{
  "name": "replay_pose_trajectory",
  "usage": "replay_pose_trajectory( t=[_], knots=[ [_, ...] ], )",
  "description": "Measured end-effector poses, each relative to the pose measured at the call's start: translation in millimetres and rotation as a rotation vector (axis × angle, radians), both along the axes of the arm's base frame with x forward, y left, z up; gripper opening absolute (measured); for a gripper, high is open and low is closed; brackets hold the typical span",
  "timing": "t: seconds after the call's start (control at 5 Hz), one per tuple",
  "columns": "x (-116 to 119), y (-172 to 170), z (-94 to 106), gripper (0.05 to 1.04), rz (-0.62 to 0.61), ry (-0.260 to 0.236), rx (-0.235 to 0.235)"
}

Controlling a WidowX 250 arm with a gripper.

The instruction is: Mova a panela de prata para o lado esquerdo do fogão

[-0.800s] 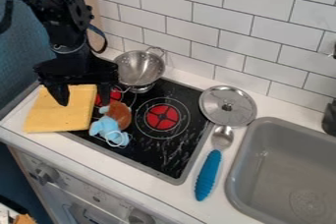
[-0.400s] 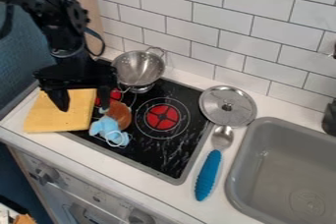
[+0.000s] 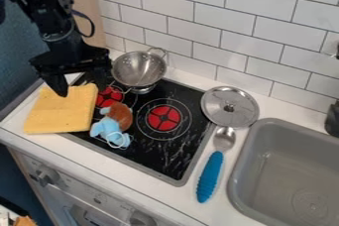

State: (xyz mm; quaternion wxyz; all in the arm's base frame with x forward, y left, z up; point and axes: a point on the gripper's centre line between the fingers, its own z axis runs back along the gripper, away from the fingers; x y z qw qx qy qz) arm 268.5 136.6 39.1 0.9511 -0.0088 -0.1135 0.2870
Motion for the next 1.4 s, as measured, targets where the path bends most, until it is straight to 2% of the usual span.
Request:
replay_pose_trajectory(
  t=[0.2,0.4,1.0,1.4],
  knots=[
    [20.8,25.4,-13.6,1.0,0.072,0.018,-0.075],
    [40.6,41.5,-22.6,1.0,0.119,0.02,-0.083],
    [77.4,42.1,-50.4,1.0,0.161,0.011,-0.21],
    [101.8,32.7,-63.7,1.0,0.117,0.007,-0.227]
  ],
)
